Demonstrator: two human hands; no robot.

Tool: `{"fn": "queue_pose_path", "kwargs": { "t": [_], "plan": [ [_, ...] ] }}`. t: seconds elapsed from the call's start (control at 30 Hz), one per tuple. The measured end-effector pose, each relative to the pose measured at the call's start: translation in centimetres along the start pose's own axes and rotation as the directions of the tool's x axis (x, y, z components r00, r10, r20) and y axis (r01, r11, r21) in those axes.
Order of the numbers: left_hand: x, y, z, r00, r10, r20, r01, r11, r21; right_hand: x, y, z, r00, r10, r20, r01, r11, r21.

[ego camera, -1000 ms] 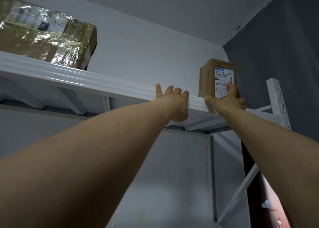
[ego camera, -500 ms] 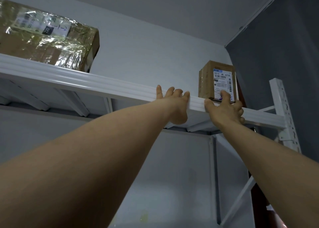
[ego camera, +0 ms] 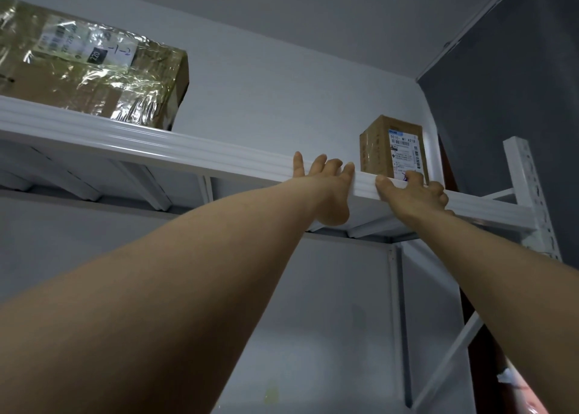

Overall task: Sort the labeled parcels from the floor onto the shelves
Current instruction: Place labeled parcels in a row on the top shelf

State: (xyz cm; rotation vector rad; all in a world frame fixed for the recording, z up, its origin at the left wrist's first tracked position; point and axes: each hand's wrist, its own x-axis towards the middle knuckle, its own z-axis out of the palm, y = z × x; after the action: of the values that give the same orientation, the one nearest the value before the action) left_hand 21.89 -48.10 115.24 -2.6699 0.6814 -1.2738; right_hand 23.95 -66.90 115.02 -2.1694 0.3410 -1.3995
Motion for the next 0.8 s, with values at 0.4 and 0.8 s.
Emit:
{"fn": "queue_pose_path", "kwargs": {
  "t": [0.4,0.8],
  "plan": [
    [-0.4,-0.7,0.3,0.998,0.054,0.009,-0.054,0.998,0.012,-1.5,-0.4,-0.3,0.998,-0.055,0.020,0.055,0.998,-0.026],
    [-7.5,-3.0,2.6,0.994,0.104,-0.025,-0.107,0.965,-0.238,-12.6,-6.6,0.0,0.963,-0.188,-0.195,0.236,0.934,0.268]
  ]
}}
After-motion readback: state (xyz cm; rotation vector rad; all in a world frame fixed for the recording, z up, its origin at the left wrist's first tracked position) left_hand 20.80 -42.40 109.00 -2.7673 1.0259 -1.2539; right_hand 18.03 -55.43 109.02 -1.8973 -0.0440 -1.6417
